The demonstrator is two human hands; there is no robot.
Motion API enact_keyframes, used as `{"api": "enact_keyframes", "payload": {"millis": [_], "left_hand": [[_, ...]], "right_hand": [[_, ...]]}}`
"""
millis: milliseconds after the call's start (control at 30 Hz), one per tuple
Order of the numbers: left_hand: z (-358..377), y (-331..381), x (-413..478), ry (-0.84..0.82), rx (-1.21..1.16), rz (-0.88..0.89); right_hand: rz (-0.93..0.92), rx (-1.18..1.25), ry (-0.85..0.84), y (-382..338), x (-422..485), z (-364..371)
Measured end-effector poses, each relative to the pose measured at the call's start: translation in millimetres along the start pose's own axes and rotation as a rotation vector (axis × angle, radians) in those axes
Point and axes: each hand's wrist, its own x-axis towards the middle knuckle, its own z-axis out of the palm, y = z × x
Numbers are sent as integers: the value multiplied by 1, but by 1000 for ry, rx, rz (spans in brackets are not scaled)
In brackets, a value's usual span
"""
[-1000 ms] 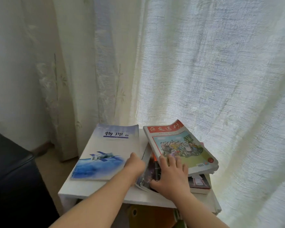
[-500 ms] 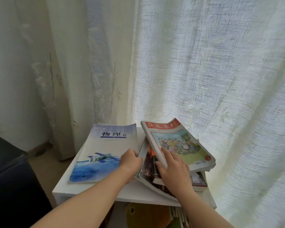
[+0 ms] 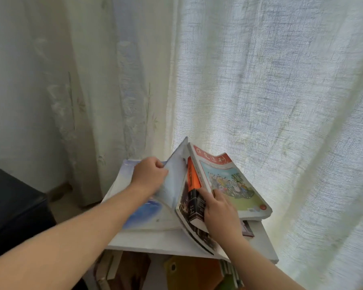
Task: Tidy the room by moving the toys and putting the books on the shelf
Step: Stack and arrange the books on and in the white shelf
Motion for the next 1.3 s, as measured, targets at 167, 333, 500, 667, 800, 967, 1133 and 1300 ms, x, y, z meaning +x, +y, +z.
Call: {"api": "enact_keyframes", "payload": {"millis": [167,333,500,667,800,967,1133,1300], "left_hand": [[-66,10,12,192,-183,54],[-87,-27,19,257,-606,-233],[-39,-96,10,128,-260,-477],[-15,-107,1,-37,334,-582],[-16,-105,10,-69,335,-646],[-24,-119,15,-30,-1,-653],[-32,-105,9,-60,135,-512],[-34,-81,0,135,245,-239]], "right_hand": [[-17,-202,-131,-14,-7,15],[36,-190,-111,-25,-6,16],[40,-173,-116,-23,-9,19],[42,-169,-104,-22,-7,21],[53,-181,-94,-23,-7,24],[57,-190,-75,-26,-8,27],[63,-184,-75,-27,-9,27],[57,-179,-85,-25,-9,26]]}}
